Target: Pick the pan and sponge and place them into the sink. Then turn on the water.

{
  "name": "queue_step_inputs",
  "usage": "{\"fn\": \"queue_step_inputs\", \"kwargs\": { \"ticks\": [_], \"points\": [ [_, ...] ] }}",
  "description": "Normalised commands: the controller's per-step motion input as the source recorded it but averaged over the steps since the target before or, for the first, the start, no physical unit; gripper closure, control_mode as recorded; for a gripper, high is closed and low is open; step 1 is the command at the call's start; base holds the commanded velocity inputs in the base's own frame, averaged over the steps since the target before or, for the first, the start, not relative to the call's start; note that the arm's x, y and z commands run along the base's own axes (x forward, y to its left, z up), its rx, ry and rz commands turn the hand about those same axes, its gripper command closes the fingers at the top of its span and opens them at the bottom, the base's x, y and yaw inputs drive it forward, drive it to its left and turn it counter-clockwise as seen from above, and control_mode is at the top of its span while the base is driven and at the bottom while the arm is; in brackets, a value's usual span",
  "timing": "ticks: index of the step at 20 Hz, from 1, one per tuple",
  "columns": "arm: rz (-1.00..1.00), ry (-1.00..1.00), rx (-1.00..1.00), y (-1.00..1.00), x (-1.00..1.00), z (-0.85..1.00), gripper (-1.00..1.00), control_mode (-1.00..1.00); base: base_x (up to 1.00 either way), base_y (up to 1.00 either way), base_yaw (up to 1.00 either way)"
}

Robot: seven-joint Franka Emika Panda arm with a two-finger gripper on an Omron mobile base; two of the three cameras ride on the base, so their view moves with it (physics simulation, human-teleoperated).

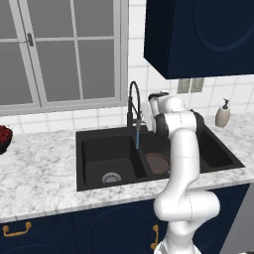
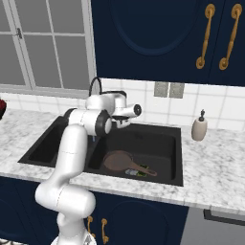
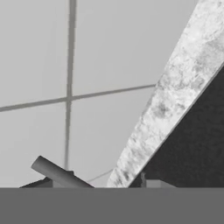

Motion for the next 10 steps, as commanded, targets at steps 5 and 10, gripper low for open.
{"fn": "queue_step_inputs", "kwargs": {
  "ticks": [5,10],
  "points": [
    [-0.16,0.09,0.22,0.0,0.0,-0.18,1.0,-1.0,0.0,0.0,0.0],
    [-0.09,0.0,0.09,0.0,0.0,-0.05,1.0,-1.0,0.0,0.0,0.0]
  ]
}}
